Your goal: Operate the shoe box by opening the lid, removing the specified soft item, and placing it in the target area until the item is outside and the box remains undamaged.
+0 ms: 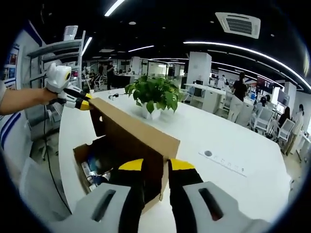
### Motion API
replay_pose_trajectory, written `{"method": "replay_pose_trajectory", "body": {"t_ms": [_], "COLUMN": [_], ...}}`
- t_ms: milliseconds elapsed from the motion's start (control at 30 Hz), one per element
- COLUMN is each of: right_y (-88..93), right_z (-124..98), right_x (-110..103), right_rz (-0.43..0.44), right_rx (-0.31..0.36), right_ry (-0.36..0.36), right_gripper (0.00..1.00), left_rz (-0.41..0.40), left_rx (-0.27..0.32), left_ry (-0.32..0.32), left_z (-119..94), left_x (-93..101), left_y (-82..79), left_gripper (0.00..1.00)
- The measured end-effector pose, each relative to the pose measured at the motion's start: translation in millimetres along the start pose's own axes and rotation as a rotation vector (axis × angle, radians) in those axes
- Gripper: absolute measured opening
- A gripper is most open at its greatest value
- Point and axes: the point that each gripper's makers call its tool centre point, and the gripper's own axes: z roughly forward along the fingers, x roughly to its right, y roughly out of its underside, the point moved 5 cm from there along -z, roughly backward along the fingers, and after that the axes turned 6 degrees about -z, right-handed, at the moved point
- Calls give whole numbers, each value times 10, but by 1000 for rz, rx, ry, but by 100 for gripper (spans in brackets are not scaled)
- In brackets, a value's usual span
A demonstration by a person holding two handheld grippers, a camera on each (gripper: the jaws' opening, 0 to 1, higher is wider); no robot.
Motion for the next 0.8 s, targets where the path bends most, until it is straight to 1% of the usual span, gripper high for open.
{"method": "replay_pose_trajectory", "body": {"t_ms": [67,233,333,400,467,567,700,800], "right_y": [4,34,151,226,319,465,594,658], "right_z": [8,25,54,63,80,113,158,192], "right_x": [23,63,40,26,26,17,8,0], "right_rz": [10,5,-6,1,8,-6,3,7], "right_rx": [8,12,-16,-29,-48,-83,-102,-113], "right_ry": [7,37,44,47,55,62,66,64], "right_gripper": [12,6,6,6,5,5,5,4], "left_rz": [5,-27,-39,-42,-43,-43,-45,-45], "left_rx": [-8,-7,-4,-3,-3,-4,-6,-8], "left_ry": [-8,-15,-14,-12,-10,-9,-8,-8], "left_z": [23,58,67,69,74,76,100,128], "left_x": [-10,-46,-56,-60,-65,-66,-84,-104], "left_y": [8,-25,-25,-25,-26,-32,-42,-51], "left_gripper": [7,6,6,6,6,6,6,6]}}
